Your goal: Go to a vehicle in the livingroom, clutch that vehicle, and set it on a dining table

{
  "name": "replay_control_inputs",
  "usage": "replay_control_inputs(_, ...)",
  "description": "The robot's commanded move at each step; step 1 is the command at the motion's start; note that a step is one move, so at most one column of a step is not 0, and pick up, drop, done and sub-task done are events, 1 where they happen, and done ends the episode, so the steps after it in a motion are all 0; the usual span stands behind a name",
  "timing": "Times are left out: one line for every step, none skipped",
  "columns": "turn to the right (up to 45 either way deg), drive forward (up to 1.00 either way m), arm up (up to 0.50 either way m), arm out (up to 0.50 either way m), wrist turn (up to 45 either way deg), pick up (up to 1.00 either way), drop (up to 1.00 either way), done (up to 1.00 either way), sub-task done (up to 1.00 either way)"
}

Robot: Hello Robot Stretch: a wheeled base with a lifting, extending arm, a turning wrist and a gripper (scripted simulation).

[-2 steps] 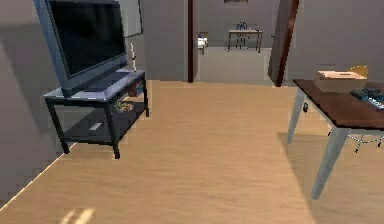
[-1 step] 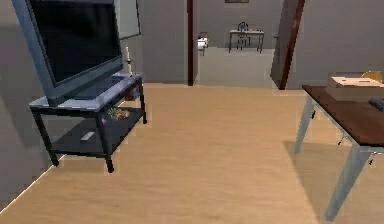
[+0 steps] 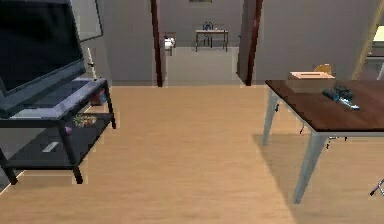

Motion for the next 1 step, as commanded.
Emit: replay_control_inputs(0.0,1.0,0.0,0.0,0.0,0.0,0.0,0.0,0.0)
